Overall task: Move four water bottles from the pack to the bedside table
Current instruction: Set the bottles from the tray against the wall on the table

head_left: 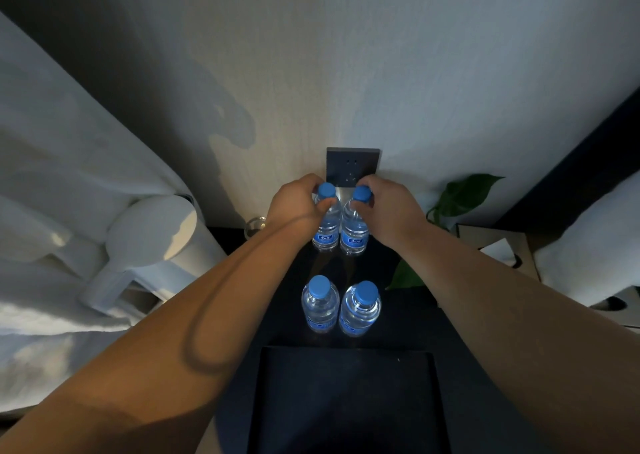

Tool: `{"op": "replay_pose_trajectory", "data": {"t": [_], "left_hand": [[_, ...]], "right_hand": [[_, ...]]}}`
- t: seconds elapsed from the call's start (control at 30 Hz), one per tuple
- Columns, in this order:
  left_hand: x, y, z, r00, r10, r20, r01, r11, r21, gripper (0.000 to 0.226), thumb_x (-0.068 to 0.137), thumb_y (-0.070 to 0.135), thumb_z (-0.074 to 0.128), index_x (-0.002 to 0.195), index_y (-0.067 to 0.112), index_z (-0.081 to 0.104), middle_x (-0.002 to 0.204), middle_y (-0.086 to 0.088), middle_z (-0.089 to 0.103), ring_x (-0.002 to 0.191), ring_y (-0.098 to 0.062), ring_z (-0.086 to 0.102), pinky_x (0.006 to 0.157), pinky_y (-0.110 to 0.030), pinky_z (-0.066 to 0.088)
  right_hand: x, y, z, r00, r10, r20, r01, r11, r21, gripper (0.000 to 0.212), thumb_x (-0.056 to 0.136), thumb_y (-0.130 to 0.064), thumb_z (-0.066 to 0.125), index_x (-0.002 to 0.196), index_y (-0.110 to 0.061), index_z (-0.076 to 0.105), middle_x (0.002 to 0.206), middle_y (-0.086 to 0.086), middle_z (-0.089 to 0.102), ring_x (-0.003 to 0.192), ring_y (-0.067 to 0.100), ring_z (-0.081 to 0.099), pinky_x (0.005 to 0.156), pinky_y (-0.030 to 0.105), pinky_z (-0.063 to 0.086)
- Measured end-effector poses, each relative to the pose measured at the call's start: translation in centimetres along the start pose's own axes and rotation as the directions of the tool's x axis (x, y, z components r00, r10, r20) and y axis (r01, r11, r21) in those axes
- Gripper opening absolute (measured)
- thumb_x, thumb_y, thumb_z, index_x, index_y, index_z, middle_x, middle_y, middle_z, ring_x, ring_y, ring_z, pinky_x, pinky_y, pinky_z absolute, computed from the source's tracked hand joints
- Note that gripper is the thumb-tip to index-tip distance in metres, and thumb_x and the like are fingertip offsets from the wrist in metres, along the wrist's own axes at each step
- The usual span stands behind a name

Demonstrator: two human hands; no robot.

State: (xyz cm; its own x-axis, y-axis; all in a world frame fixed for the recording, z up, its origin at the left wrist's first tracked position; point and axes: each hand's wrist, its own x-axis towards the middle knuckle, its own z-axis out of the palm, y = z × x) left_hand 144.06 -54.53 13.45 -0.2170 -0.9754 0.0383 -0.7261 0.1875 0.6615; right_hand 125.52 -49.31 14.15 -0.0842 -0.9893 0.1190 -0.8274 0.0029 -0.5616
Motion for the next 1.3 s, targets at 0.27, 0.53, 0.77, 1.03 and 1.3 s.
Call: {"op": "replay_pose_trajectory", "data": {"t": [0.27, 0.53, 0.77, 1.03, 1.3], "left_hand": [[0.3, -0.4, 0.2, 1.0, 0.012, -0.005, -0.012, 1.0, 0.019, 0.028, 0.092, 0.035, 0.072, 0.117, 0.023, 0.068, 0.112, 0.002, 0.072, 0.097, -0.019, 0.066, 0.084, -0.037, 0.055], [0.6, -0.5, 0.7, 0.999, 0.007, -0.034, -0.005, 0.998, 0.06, 0.028, 0.093, 0.037, 0.07, 0.119, 0.025, 0.067, 0.11, 0.001, 0.072, 0.094, -0.02, 0.065, 0.077, -0.031, 0.049], [0.4, -0.6, 0.9, 0.999, 0.02, -0.045, -0.017, 0.998, 0.065, 0.03, 0.092, 0.039, 0.071, 0.119, 0.025, 0.066, 0.111, 0.002, 0.073, 0.094, -0.019, 0.066, 0.077, -0.031, 0.049], [0.0, -0.7, 0.4, 1.0, 0.024, -0.011, -0.024, 0.998, 0.055, 0.039, 0.093, 0.04, 0.071, 0.125, 0.019, 0.065, 0.118, -0.002, 0.072, 0.1, -0.021, 0.066, 0.086, -0.037, 0.054], [-4.2, -1.2, -0.5, 0.999, -0.029, 0.02, 0.028, 0.998, 0.052, 0.032, 0.095, 0.055, 0.059, 0.108, 0.027, 0.068, 0.101, 0.011, 0.071, 0.09, -0.011, 0.066, 0.072, -0.029, 0.049]], "right_hand": [[-0.2, -0.4, 0.1, 1.0, 0.016, -0.011, -0.017, 0.999, -0.027, 0.03, 0.101, -0.027, 0.066, 0.128, -0.014, 0.062, 0.106, 0.009, 0.071, 0.093, 0.024, 0.064, 0.082, 0.037, 0.054], [-0.2, -0.8, 0.2, 0.998, 0.049, -0.026, -0.05, 0.997, -0.062, 0.029, 0.1, -0.029, 0.069, 0.122, -0.013, 0.06, 0.107, 0.009, 0.071, 0.094, 0.024, 0.066, 0.076, 0.032, 0.047], [-0.1, -0.8, 0.2, 0.997, 0.078, -0.02, -0.079, 0.993, -0.091, 0.026, 0.101, -0.03, 0.066, 0.119, -0.013, 0.058, 0.107, 0.008, 0.068, 0.095, 0.024, 0.065, 0.075, 0.031, 0.043], [-0.2, -1.5, 0.3, 0.992, 0.126, -0.006, -0.126, 0.987, -0.104, 0.026, 0.102, -0.029, 0.063, 0.12, -0.012, 0.055, 0.104, 0.01, 0.066, 0.091, 0.025, 0.065, 0.074, 0.036, 0.05], [-4.0, -1.0, -0.7, 0.99, 0.138, -0.013, -0.138, 0.99, -0.017, 0.039, 0.102, -0.034, 0.065, 0.132, -0.014, 0.051, 0.104, 0.003, 0.069, 0.09, 0.02, 0.068, 0.075, 0.039, 0.058]]}}
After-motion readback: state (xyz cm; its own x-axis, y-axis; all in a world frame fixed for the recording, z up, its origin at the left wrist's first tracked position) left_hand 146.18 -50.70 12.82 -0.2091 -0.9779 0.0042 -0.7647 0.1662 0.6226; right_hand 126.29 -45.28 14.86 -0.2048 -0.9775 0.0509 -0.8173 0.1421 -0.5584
